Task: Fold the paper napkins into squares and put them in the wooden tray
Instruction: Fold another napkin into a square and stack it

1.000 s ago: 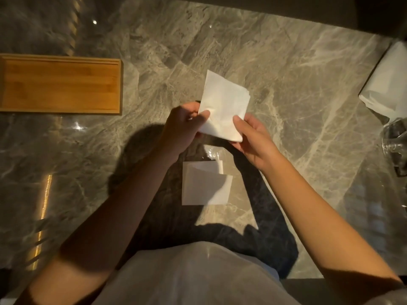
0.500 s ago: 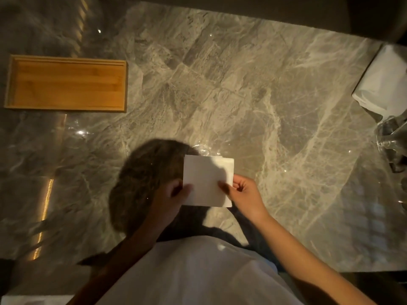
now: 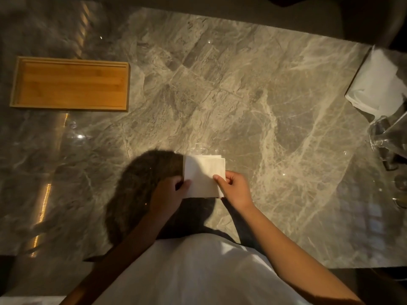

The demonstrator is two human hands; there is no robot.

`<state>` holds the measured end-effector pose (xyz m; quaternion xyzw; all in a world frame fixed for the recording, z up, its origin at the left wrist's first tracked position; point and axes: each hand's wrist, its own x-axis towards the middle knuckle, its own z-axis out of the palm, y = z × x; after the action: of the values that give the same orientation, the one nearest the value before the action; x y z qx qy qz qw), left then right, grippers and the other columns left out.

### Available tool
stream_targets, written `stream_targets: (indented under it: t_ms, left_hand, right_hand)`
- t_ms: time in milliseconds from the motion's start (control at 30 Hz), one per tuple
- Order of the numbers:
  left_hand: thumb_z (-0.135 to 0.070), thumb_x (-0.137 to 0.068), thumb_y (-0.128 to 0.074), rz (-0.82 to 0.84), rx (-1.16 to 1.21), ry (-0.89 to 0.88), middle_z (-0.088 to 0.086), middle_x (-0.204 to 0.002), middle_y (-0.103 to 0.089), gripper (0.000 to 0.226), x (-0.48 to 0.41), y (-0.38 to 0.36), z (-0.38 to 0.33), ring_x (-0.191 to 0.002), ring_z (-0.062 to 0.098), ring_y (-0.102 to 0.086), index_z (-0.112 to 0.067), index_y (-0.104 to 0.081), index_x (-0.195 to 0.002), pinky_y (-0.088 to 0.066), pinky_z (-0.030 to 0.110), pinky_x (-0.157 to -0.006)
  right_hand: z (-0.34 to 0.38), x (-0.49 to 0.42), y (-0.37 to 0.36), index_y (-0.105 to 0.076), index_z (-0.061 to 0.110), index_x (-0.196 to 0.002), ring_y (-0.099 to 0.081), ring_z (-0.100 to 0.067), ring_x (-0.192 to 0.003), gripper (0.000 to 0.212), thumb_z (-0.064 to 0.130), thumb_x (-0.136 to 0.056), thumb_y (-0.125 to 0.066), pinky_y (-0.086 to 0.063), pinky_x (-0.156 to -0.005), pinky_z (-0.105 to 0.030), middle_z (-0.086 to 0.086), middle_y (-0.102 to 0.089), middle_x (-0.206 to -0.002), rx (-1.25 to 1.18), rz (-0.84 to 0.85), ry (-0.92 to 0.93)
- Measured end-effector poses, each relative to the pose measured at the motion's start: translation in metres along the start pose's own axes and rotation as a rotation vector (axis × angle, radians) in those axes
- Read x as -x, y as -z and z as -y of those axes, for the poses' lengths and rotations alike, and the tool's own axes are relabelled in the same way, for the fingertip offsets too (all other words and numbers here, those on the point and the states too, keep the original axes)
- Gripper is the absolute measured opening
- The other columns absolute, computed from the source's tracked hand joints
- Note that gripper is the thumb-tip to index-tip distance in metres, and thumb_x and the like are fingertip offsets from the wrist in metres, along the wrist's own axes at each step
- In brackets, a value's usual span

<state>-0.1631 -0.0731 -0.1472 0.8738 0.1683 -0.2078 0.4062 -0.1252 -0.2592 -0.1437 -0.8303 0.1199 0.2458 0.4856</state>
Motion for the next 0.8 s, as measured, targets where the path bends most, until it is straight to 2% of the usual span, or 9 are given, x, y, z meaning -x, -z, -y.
stream_targets:
  t_ms: [67, 100, 200, 333, 533, 667, 800]
  left_hand:
    - [-0.041, -0.091, -0.052, -0.025, -0.084, -0.022, 0.0, -0.063, -0.059, 0.029, 0.001, 0.0, 0.0, -0.058, 0.012, -0.056, -0.02, -0.059, -0.071, -0.043, 0.025, -0.058]
    - [-0.042, -0.091, -0.052, -0.04, -0.128, -0.03, -0.002, -0.063, -0.059, 0.029, 0.002, 0.0, 0.001, -0.058, 0.01, -0.055, -0.021, -0.058, -0.071, -0.041, 0.023, -0.055]
    - [-0.042, -0.09, -0.052, -0.089, -0.217, -0.045, -0.005, -0.068, -0.058, 0.028, 0.0, 0.001, 0.0, -0.059, 0.005, -0.05, -0.021, -0.058, -0.073, -0.031, 0.017, -0.053]
    - [-0.041, -0.091, -0.052, -0.12, -0.243, -0.046, -0.006, -0.068, -0.055, 0.027, -0.004, 0.004, -0.003, -0.06, 0.005, -0.048, -0.022, -0.056, -0.072, -0.029, 0.018, -0.053]
    - [-0.034, -0.091, -0.054, -0.161, -0.14, -0.023, -0.003, -0.073, -0.059, 0.017, -0.006, 0.008, -0.002, -0.063, 0.01, -0.054, -0.018, -0.052, -0.086, -0.034, 0.02, -0.053]
    - [-0.029, -0.091, -0.055, -0.168, -0.085, -0.008, 0.001, -0.077, -0.061, 0.014, -0.01, 0.008, -0.001, -0.062, 0.011, -0.056, -0.017, -0.047, -0.092, -0.038, 0.022, -0.051]
    - [-0.029, -0.09, -0.058, -0.185, -0.032, -0.007, 0.001, -0.08, -0.062, 0.018, -0.012, 0.007, 0.001, -0.065, 0.013, -0.058, -0.016, -0.048, -0.095, -0.047, 0.027, -0.056]
  right_hand:
    - [-0.002, -0.001, 0.001, -0.046, -0.008, -0.064, -0.038, -0.006, -0.043, 0.045, 0.024, -0.089, -0.065, -0.033, -0.043, -0.019, -0.012, -0.039, -0.055, 0.053, -0.031, 0.016]
    - [-0.003, -0.002, 0.001, -0.045, -0.005, -0.063, -0.039, -0.006, -0.042, 0.045, 0.026, -0.089, -0.065, -0.034, -0.044, -0.023, -0.009, -0.04, -0.054, 0.102, -0.045, 0.028]
    - [-0.006, -0.005, 0.001, -0.052, 0.004, -0.07, -0.047, -0.016, -0.052, 0.039, 0.036, -0.087, -0.065, -0.039, -0.051, -0.034, -0.004, -0.051, -0.056, 0.3, -0.077, 0.053]
    - [-0.005, -0.006, 0.001, -0.05, 0.021, -0.088, -0.056, -0.012, -0.058, 0.027, 0.043, -0.086, -0.065, -0.043, -0.051, -0.031, 0.008, -0.057, -0.062, 0.424, -0.111, 0.081]
    - [-0.007, -0.005, -0.003, -0.046, 0.02, -0.098, -0.06, -0.012, -0.061, 0.03, 0.029, -0.084, -0.071, -0.049, -0.059, -0.033, 0.008, -0.06, -0.062, 0.274, -0.138, 0.091]
    - [-0.009, -0.003, -0.006, -0.042, 0.018, -0.099, -0.058, -0.003, -0.063, 0.035, 0.019, -0.083, -0.073, -0.042, -0.057, -0.014, 0.007, -0.061, -0.068, 0.206, -0.144, 0.113]
    - [-0.012, 0.0, -0.009, -0.04, 0.021, -0.096, -0.057, -0.005, -0.059, 0.032, 0.012, -0.085, -0.069, -0.042, -0.056, -0.015, 0.009, -0.057, -0.064, 0.196, -0.144, 0.135]
